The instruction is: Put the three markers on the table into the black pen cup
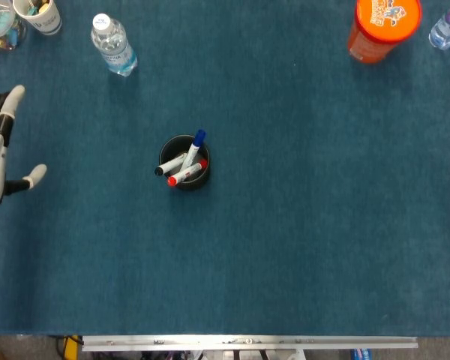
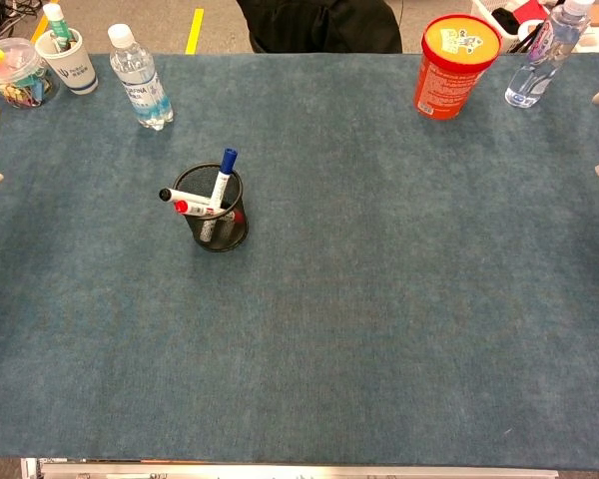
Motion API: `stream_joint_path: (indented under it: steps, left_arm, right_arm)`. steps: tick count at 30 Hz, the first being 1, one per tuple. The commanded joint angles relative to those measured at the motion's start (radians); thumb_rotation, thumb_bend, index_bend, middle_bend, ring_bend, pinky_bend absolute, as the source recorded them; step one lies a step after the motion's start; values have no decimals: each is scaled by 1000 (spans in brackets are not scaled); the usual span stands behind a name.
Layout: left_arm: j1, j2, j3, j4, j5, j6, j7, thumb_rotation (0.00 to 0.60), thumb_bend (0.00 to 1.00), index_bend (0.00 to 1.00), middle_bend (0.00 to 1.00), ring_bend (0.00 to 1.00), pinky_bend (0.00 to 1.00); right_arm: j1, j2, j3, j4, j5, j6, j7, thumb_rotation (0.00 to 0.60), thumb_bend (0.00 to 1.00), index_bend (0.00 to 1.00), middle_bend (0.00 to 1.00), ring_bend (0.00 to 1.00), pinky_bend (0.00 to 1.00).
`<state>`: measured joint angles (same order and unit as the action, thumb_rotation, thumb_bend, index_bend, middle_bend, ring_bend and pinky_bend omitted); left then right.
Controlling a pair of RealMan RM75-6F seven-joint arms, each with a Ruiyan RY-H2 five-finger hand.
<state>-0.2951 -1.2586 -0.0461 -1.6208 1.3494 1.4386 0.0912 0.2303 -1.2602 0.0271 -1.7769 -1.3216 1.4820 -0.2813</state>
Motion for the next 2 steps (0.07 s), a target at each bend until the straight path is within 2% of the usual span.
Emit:
stream_joint_path:
  steps: [1, 2]
  left_arm:
    - [7, 3, 3, -8, 6, 0, 6, 600, 151, 31, 134, 116, 192]
    - [8, 4, 2, -9, 7, -2, 4, 600, 151, 31, 134, 116, 193]
  right_arm:
    - [-3, -5, 4, -2, -3, -5, -3, 600, 290, 270, 203, 61, 109]
    - [-4, -7, 6, -2, -5, -6, -3, 600, 290, 270, 203, 61, 109]
